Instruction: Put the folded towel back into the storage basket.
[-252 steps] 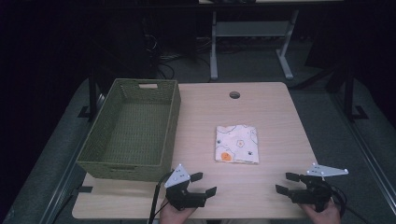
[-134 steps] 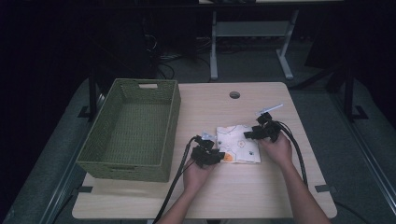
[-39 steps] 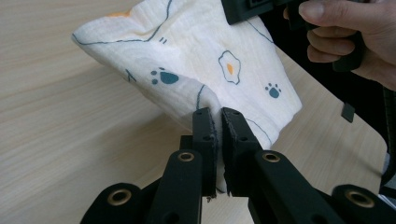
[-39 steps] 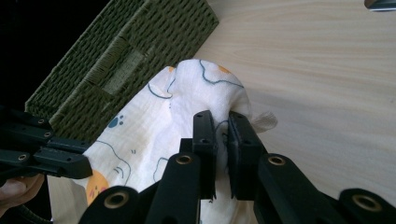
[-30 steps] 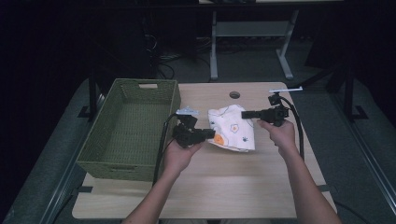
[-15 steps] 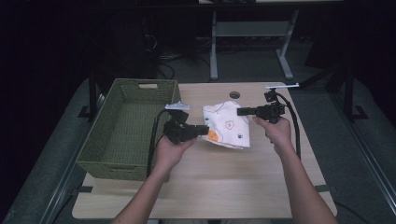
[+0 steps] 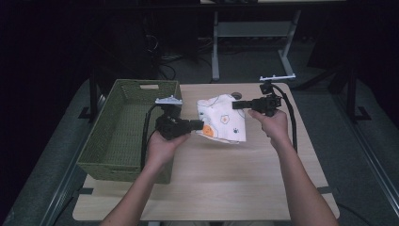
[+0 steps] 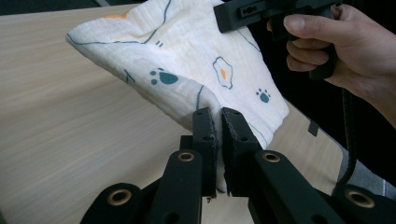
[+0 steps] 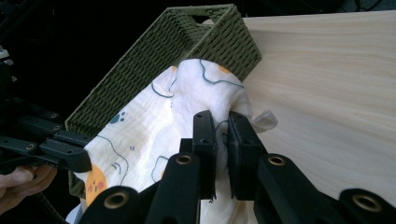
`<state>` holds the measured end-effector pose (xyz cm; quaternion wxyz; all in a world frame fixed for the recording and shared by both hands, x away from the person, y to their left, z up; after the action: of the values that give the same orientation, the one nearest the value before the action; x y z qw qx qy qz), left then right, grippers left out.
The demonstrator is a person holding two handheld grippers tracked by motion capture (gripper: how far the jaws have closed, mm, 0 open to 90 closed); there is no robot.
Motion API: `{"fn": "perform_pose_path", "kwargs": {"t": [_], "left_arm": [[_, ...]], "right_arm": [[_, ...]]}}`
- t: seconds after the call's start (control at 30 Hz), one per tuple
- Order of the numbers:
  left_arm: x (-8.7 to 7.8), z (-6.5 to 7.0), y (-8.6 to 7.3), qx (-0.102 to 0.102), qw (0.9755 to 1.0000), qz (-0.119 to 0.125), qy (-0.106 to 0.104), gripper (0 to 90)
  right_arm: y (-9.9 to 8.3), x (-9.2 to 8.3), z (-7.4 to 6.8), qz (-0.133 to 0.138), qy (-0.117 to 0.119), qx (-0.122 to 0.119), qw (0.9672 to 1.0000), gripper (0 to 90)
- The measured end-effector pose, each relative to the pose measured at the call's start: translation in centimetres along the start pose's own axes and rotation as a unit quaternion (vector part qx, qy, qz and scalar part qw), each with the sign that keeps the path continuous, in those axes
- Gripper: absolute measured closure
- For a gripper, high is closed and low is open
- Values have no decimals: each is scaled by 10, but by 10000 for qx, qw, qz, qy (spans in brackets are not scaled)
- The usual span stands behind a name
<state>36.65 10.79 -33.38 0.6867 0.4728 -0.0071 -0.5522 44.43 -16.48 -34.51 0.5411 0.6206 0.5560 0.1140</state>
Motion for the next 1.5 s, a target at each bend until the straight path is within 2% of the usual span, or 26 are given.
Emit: {"fn": "perform_pose_path", "kwargs": {"t": [0.5,0.6,0.67,0.83,1.2,1.5], "left_arm": [[-20,-10,10,-41,9999,58,-115,852],[-25,-12,13,-120,9995,71,-293,852],[-29,-13,14,-60,9997,69,-235,852],[-37,-17,16,-64,9996,81,-266,852],[-58,-35,18,-80,9997,45,-209,853],[-70,-48,21,-187,9996,81,-190,853]], "right_arm": [[22,9,-16,-58,-31,-75,10000,826],[28,11,-21,-2,-62,-112,9999,826],[31,14,-23,-18,-72,-114,9999,827],[37,23,-30,-55,-57,-133,9999,826],[52,43,-43,-94,6,-250,9996,825],[60,61,-52,-163,71,-325,9993,825]]}}
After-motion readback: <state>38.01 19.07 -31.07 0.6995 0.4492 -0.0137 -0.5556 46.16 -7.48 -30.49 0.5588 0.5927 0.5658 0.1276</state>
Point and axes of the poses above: each handheld gripper's, and its own axes: x roughly forward along the jaws, y roughly out of its top, z roughly to its right, the point moved 3 cm from there along x, roughly forward along the jaws, and after that the axes turned 15 degrees about -x, right-handed, at the moved point
